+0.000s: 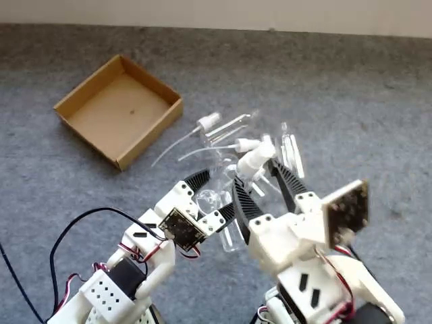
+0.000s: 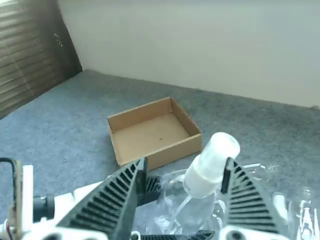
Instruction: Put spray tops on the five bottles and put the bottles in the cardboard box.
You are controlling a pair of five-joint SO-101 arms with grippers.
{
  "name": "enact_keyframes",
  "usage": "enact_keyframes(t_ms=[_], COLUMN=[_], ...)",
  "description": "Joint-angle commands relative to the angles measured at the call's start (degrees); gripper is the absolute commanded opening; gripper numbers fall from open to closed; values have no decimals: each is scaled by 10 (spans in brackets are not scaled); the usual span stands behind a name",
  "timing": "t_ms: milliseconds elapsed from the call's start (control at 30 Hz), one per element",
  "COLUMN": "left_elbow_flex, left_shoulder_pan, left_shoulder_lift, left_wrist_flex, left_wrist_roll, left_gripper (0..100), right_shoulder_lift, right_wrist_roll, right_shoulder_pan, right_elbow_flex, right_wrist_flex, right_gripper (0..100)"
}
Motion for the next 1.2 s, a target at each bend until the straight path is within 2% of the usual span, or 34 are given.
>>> enact_keyframes(t_ms=[0,167,400,533,700,833,933,1067,1167], left_elbow_flex=[15,13,9,12,13,6,-11,-26,-26], left_shoulder_pan=[-7,-9,-95,-108,-129,-183,-228,-293,-317], left_shoulder_lift=[-14,-14,-14,-14,-14,-14,-14,-14,-14], left_wrist_flex=[-15,-17,-18,-18,-18,-18,-18,-18,-18], left_wrist_roll=[-3,-3,-3,-2,-2,3,76,198,229], left_gripper=[88,88,88,88,88,88,88,88,88], right_shoulder_lift=[2,2,2,2,2,2,2,2,2], right_wrist_roll=[11,12,8,11,14,91,134,131,131], right_shoulder_pan=[61,146,273,305,307,281,227,184,153], right_elbow_flex=[-59,-59,9,93,197,247,271,287,286], right_wrist_flex=[2,-2,-46,-87,-131,-132,-131,-132,-133], right_gripper=[217,217,217,217,217,217,217,216,168])
